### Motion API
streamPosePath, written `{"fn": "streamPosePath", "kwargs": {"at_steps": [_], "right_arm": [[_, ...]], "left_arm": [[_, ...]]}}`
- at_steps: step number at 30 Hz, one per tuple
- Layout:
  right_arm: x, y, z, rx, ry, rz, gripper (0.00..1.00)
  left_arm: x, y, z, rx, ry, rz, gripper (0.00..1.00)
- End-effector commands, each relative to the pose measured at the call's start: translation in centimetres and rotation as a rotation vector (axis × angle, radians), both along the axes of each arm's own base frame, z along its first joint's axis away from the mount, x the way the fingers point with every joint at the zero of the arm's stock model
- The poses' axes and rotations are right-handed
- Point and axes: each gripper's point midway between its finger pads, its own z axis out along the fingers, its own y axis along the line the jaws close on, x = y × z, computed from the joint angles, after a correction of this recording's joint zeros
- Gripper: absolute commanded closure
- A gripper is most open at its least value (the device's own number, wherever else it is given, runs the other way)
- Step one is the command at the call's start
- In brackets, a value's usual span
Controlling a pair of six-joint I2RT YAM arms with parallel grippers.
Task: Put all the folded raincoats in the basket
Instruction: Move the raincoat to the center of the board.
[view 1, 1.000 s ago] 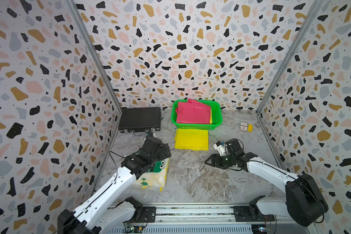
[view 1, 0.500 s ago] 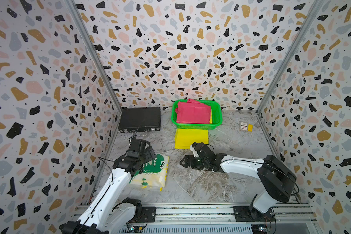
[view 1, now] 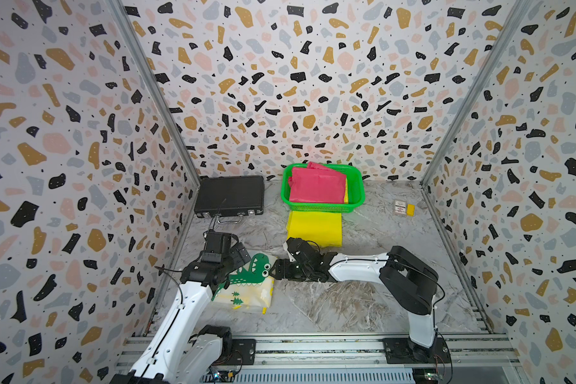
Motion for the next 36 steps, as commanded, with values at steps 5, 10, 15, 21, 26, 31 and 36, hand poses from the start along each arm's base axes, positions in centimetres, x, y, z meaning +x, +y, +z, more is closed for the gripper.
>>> {"fn": "streamPosePath", "kwargs": {"at_steps": [5,10,15,21,26,31,36], "right_arm": [[0.2,3.0,0.0,0.009,0.006,0.040,0.25],[0.5,3.4,-1.6,-0.029,0.017,0.043,0.30],[0.9,2.4,-1.9,-0.097,-0.028,0.050,0.45],[0.7,-0.2,-2.4,-0.129,-0.022,0.063,0.60],[1.8,-5.6,-3.1,-0.177,-0.001,0.003,0.61],[1.8,-11.5,-2.2,-0.254,-0.006,-0.001,0.60],[0.5,-17.4,-1.2,-0.379,-0.027,0.032,0.57]], "left_arm": [[0.0,0.2,0.1,-0.001,-0.012,0.003,0.00],[-0.2,0.0,0.3,-0.013,-0.022,-0.005,0.00],[-0.3,-0.3,0.3,-0.033,-0.026,-0.012,0.00],[0.0,-1.8,-0.2,-0.108,-0.024,-0.052,0.00],[0.1,-2.5,0.1,-0.145,-0.032,-0.079,0.00],[0.2,-3.7,-0.5,-0.195,-0.020,-0.120,0.00],[0.5,-6.4,-2.3,-0.280,-0.013,-0.214,0.00]]}}
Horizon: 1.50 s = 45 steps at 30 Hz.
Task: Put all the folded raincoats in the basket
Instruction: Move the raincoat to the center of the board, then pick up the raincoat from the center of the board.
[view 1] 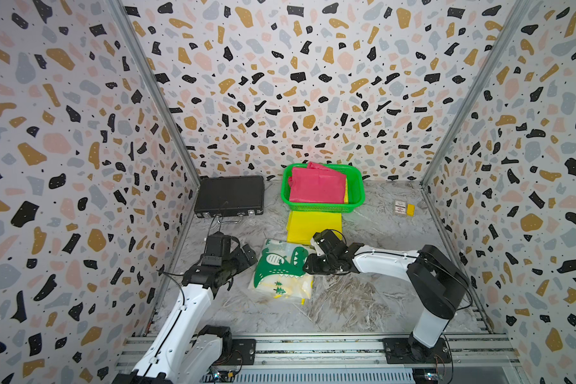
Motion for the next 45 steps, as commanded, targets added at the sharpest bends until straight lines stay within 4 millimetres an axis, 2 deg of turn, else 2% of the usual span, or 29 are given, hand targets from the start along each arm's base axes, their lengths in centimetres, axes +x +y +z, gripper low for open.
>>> {"fn": "streamPosePath", "kwargs": {"at_steps": [1,5,7,10,14,18,22,25,29,36,42,45], "right_arm": [[-2.6,-4.9,-0.3,-0.158,0.011,0.074,0.56],[-3.8,-7.8,0.5,-0.191,0.013,0.098,0.49],[-4.3,-9.2,0.6,-0.212,0.036,0.090,0.48],[-4.6,-10.6,0.8,-0.197,0.067,0.055,0.44],[-5.0,-11.5,1.4,-0.163,0.069,0.021,0.30],[-5.6,-12.1,1.8,-0.139,0.099,-0.055,0.24],[-6.0,-10.9,2.4,-0.002,0.117,-0.112,0.20],[-6.0,-10.9,2.2,0.024,0.112,-0.134,0.18],[-5.9,-10.8,1.3,0.008,0.129,-0.132,0.18],[-5.3,-9.1,-0.1,0.027,0.145,-0.131,0.19],[-5.6,-7.8,-1.8,0.006,0.178,-0.097,0.22],[-5.7,-7.3,-2.6,-0.003,0.191,-0.095,0.24]], "left_arm": [[0.6,-2.7,-0.9,-0.077,-0.014,-0.096,0.00],[0.6,-5.5,-2.4,-0.070,0.032,-0.229,0.00],[0.6,-6.6,-2.9,-0.044,0.047,-0.289,0.04],[0.2,-8.2,-3.8,-0.035,0.060,-0.368,0.05],[-0.4,-9.8,-4.6,-0.065,0.036,-0.437,0.04],[-0.5,-10.7,-4.3,-0.064,-0.009,-0.483,0.01],[-0.5,-11.0,-4.4,-0.044,-0.024,-0.513,0.00],[-0.5,-11.0,-5.1,-0.027,-0.009,-0.521,0.00],[-0.2,-11.8,-5.8,-0.035,-0.002,-0.548,0.00],[-0.3,-12.7,-7.4,-0.009,0.043,-0.582,0.00],[-0.5,-13.0,-8.7,-0.001,0.079,-0.602,0.00],[-0.6,-13.6,-9.2,-0.017,0.092,-0.619,0.03]]}}
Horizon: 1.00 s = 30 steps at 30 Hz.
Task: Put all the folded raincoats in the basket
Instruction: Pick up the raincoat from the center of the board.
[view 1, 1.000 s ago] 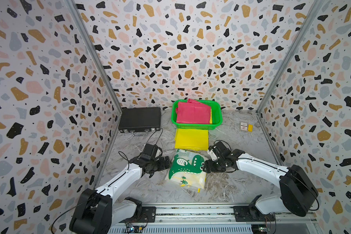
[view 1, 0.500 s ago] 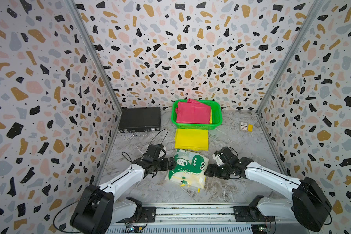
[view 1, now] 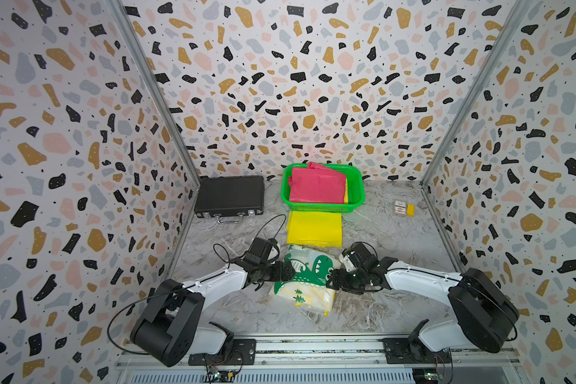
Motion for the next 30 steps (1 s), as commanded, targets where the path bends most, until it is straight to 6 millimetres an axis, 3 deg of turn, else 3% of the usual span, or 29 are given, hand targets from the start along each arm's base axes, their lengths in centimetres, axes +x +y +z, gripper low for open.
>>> {"fn": "streamPosePath", "kwargs": {"at_steps": [1,6,12,22,28,30], "right_arm": [[-0.1,0.7,-0.8,-0.009,0.013,0.002,0.24],[0.2,1.3,-1.5,-0.005,0.014,-0.004,0.29],[0.4,1.8,-1.9,0.001,0.002,0.003,0.37],[0.8,0.7,-0.8,-0.045,-0.074,0.021,0.69],[0.8,0.3,1.1,-0.036,-0.128,0.040,0.98],[0.8,-0.1,1.9,-0.045,-0.150,0.044,1.00]], "left_arm": [[-0.4,-0.8,-0.9,-0.001,0.028,-0.039,0.05],[-0.7,-1.7,-1.2,-0.007,0.038,-0.061,0.18],[-0.9,-3.0,-0.1,-0.048,0.019,-0.070,0.49],[-1.6,-5.8,3.0,-0.080,-0.034,-0.124,1.00],[-1.9,-7.9,5.9,-0.077,-0.084,-0.149,1.00],[-1.7,-8.4,7.1,-0.088,-0.101,-0.142,1.00]]}}
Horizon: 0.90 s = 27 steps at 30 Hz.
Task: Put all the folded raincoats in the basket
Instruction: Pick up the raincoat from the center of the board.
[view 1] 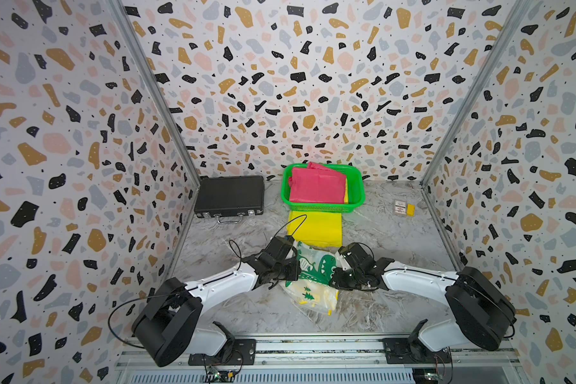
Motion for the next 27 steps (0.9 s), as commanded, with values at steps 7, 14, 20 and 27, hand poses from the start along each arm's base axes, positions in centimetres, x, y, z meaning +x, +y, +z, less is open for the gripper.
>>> {"fn": "streamPosePath", "kwargs": {"at_steps": [7,14,20,27], "right_arm": [[0.1,-1.7,5.6,-0.041,-0.145,0.044,1.00],[2.2,-2.8,11.2,0.023,-0.207,0.017,1.00],[6.0,-3.4,16.9,0.047,-0.295,0.021,1.00],[13.9,-4.7,20.3,0.096,-0.342,-0.032,1.00]], "left_arm": [[0.9,-2.8,9.4,-0.183,-0.102,0.046,1.00],[3.5,-4.9,16.0,-0.245,-0.207,0.037,1.00],[7.5,-7.4,20.8,-0.274,-0.322,0.051,1.00],[15.0,-8.2,23.2,-0.252,-0.447,0.142,1.00]]}}
